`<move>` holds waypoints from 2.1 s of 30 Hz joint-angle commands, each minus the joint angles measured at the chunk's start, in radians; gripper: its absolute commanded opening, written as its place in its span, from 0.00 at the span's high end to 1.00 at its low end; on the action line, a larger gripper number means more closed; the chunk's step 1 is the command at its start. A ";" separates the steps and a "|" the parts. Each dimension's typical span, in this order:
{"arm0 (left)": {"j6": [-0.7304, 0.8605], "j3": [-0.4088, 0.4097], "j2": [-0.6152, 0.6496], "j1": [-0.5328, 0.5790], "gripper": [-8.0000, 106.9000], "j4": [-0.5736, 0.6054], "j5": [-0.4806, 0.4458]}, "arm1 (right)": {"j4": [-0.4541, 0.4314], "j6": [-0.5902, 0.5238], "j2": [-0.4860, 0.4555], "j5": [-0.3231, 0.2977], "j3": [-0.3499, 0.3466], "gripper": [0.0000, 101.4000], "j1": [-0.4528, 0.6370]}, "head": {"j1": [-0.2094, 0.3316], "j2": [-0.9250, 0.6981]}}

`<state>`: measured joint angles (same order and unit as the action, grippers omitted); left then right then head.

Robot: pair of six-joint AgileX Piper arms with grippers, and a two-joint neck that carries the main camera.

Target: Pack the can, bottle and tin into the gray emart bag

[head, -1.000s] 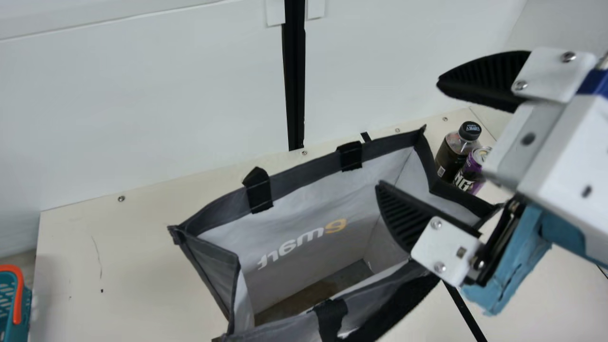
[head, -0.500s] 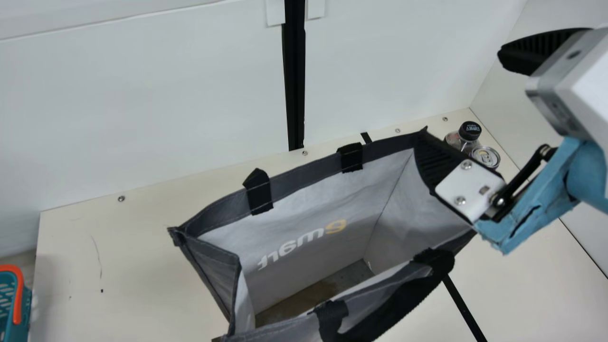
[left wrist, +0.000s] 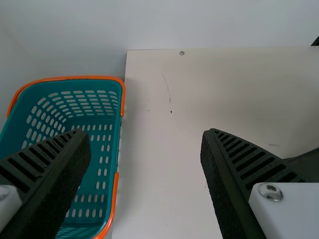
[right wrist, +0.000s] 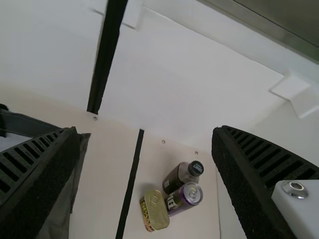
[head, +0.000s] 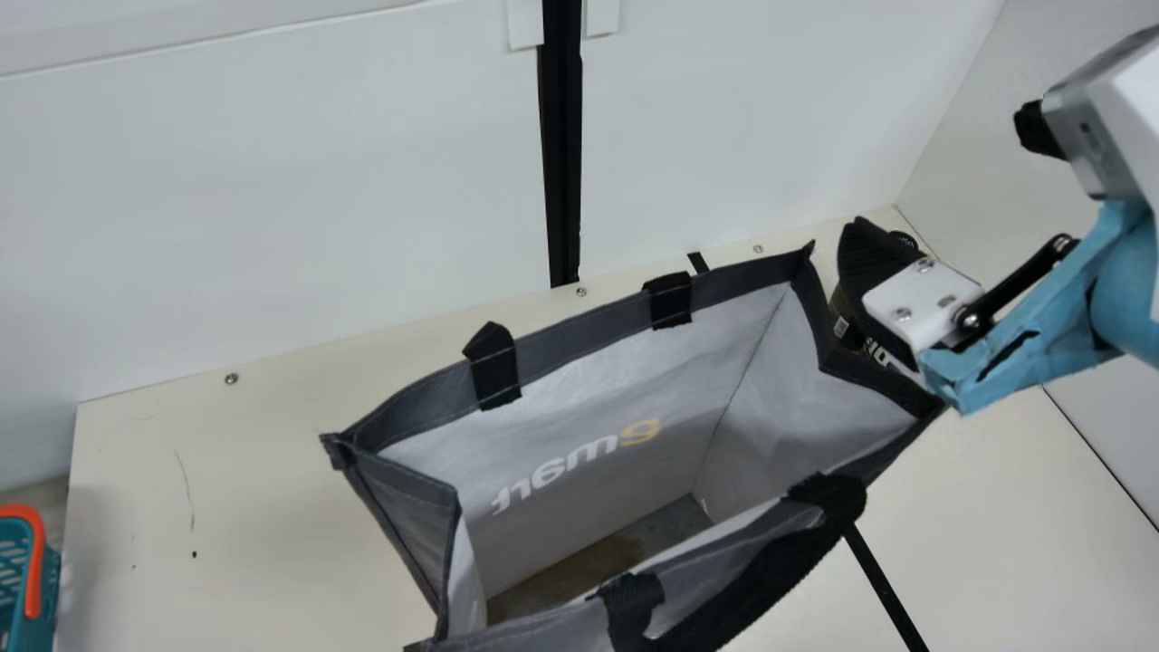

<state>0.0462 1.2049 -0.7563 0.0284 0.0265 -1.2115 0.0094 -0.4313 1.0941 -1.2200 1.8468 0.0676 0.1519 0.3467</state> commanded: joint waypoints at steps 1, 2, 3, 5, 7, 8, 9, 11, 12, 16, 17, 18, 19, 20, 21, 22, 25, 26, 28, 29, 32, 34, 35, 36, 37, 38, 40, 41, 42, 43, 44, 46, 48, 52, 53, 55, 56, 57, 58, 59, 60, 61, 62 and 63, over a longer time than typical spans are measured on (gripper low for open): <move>0.000 0.000 0.000 0.000 0.15 0.000 0.000 | 0.003 0.010 0.003 0.000 -0.004 0.10 0.027 | 0.023 0.002; 0.000 0.000 0.000 0.000 0.15 0.000 0.000 | 0.004 0.016 0.004 0.000 -0.006 0.10 0.040 | 0.023 0.002; 0.000 0.000 0.000 0.000 0.15 0.000 0.000 | 0.007 0.021 0.005 0.000 -0.009 0.10 0.053 | 0.023 0.002; 0.000 0.000 0.000 0.000 0.15 0.000 0.000 | 0.010 0.031 0.006 0.000 -0.017 0.10 0.077 | 0.023 0.002; 0.000 0.000 0.000 0.000 0.15 0.000 0.000 | 0.012 0.039 0.008 0.000 -0.025 0.10 0.101 | 0.023 0.002; 0.000 0.000 0.000 0.000 0.15 0.000 0.000 | 0.012 0.043 0.009 0.000 -0.029 0.10 0.112 | 0.023 0.002; 0.000 0.000 0.000 0.000 0.15 0.000 0.000 | 0.013 0.045 0.010 0.000 -0.034 0.10 0.123 | 0.023 0.002; 0.000 0.000 0.000 0.000 0.15 0.000 0.000 | 0.015 0.047 0.011 0.000 -0.045 0.10 0.146 | 0.023 0.002; 0.000 0.000 0.000 0.000 0.15 0.000 0.000 | 0.017 0.048 0.011 0.000 -0.050 0.10 0.158 | 0.023 0.002; 0.000 0.000 0.000 0.000 0.15 0.000 0.000 | 0.022 0.049 0.014 0.000 -0.073 0.10 0.202 | 0.023 0.002; 0.000 0.000 0.000 0.000 0.15 0.000 0.000 | 0.024 0.049 0.015 0.000 -0.078 0.10 0.213 | 0.023 0.002; 0.000 0.000 0.000 0.000 0.15 0.000 0.000 | 0.027 0.050 0.016 0.000 -0.085 0.10 0.223 | 0.023 0.002; 0.000 0.000 0.000 0.000 0.15 0.000 0.000 | 0.029 0.050 0.016 0.000 -0.093 0.10 0.234 | 0.023 0.002; 0.000 0.000 0.000 0.000 0.15 0.000 0.000 | 0.032 0.051 0.017 0.000 -0.100 0.10 0.244 | 0.023 0.002; 0.000 0.000 0.000 0.000 0.15 0.000 0.000 | 0.033 0.053 0.018 0.000 -0.108 0.10 0.252 | 0.023 0.002; 0.000 0.000 0.000 0.000 0.15 0.000 0.000 | 0.035 0.054 0.019 0.000 -0.115 0.10 0.261 | 0.023 0.002; 0.000 0.000 0.000 0.000 0.15 0.000 0.000 | 0.036 0.057 0.022 0.000 -0.135 0.10 0.285 | 0.023 0.002; 0.000 0.000 0.000 0.000 0.15 0.000 0.000 | 0.037 0.058 0.023 0.000 -0.142 0.10 0.293 | 0.023 0.002; 0.000 0.000 0.000 0.000 0.15 0.000 0.000 | 0.038 0.061 0.025 0.000 -0.156 0.10 0.307 | 0.023 0.002; 0.000 0.000 0.000 0.000 0.15 0.000 0.000 | 0.039 0.062 0.026 0.000 -0.164 0.10 0.314 | 0.023 0.002; 0.000 0.000 0.000 0.000 0.15 0.000 0.000 | 0.043 0.067 0.030 0.000 -0.187 0.10 0.332 | 0.023 0.002; 0.000 0.000 0.000 0.000 0.15 0.000 0.000 | 0.044 0.071 0.032 0.000 -0.201 0.10 0.341 | 0.023 0.002; 0.000 0.000 0.000 0.000 0.15 0.000 0.000 | 0.044 0.073 0.033 0.000 -0.208 0.10 0.346 | 0.023 0.002; 0.000 0.000 0.000 0.000 0.15 0.000 0.000 | 0.042 0.076 0.034 0.000 -0.215 0.10 0.349 | 0.023 0.002; 0.000 0.000 0.000 0.000 0.15 0.000 0.000 | 0.042 0.078 0.035 0.000 -0.221 0.10 0.353 | 0.023 0.002; 0.000 0.000 0.000 0.000 0.15 0.000 0.000 | 0.042 0.080 0.036 0.000 -0.228 0.10 0.356 | 0.023 0.002; 0.000 0.000 0.000 0.000 0.15 0.000 0.000 | 0.042 0.084 0.037 0.000 -0.242 0.10 0.362 | 0.023 0.002; 0.000 0.000 0.000 0.000 0.15 0.000 0.000 | 0.041 0.085 0.038 0.000 -0.248 0.10 0.365 | 0.023 0.002; 0.000 0.000 0.000 0.000 0.15 0.000 0.000 | 0.041 0.087 0.039 0.000 -0.253 0.10 0.368 | 0.023 0.002; 0.000 0.000 0.000 0.000 0.15 0.000 0.000 | 0.040 0.087 0.040 0.000 -0.258 0.10 0.371 | 0.023 0.002; 0.000 0.000 0.000 0.000 0.15 0.000 0.000 | 0.039 0.088 0.041 0.000 -0.262 0.10 0.375 | 0.023 0.002; 0.000 0.000 0.000 0.000 0.15 0.000 0.000 | 0.038 0.089 0.042 0.000 -0.270 0.10 0.381 | 0.023 0.002; 0.000 0.000 0.000 0.000 0.15 0.000 0.000 | 0.038 0.089 0.042 0.000 -0.277 0.10 0.388 | 0.023 0.002; 0.000 0.000 0.000 0.000 0.15 0.000 0.000 | 0.037 0.092 0.044 0.000 -0.287 0.10 0.399 | 0.023 0.002; 0.000 0.000 0.000 0.000 0.15 0.000 0.000 | 0.037 0.092 0.044 0.000 -0.288 0.10 0.401 | 0.023 0.002; 0.000 0.000 0.000 0.000 0.15 0.000 0.000 | 0.036 0.093 0.043 0.000 -0.291 0.10 0.404 | 0.023 0.002; 0.000 0.000 0.000 0.000 0.15 0.000 0.000 | 0.036 0.092 0.043 0.000 -0.291 0.10 0.403 | 0.023 0.002; 0.000 0.000 0.000 0.000 0.15 0.000 0.000 | 0.036 0.092 0.043 0.000 -0.292 0.10 0.404 | 0.023 0.002; 0.000 0.000 0.000 0.000 0.15 0.000 0.000 | 0.035 0.092 0.043 0.001 -0.291 0.10 0.403 | 0.023 0.002; 0.000 0.000 0.000 0.000 0.15 0.000 0.000 | 0.035 0.092 0.043 0.001 -0.291 0.10 0.403 | 0.023 0.002; 0.000 0.000 0.000 0.000 0.15 0.000 0.000 | 0.034 0.092 0.043 0.001 -0.291 0.10 0.403 | 0.023 0.002; 0.000 0.000 0.000 0.000 0.15 0.000 0.000 | 0.034 0.092 0.043 0.001 -0.291 0.10 0.403 | 0.023 0.002; 0.000 0.000 0.000 0.000 0.15 0.000 0.000 | 0.034 0.092 0.043 0.001 -0.291 0.10 0.403 | 0.023 0.002; 0.000 0.000 0.000 0.000 0.15 0.000 0.000 | 0.034 0.092 0.043 0.001 -0.291 0.10 0.403 | 0.023 0.002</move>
<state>0.0462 1.2049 -0.7563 0.0284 0.0265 -1.2115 0.0432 -0.3390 1.1375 -1.2188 1.5554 0.4707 0.1519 0.3482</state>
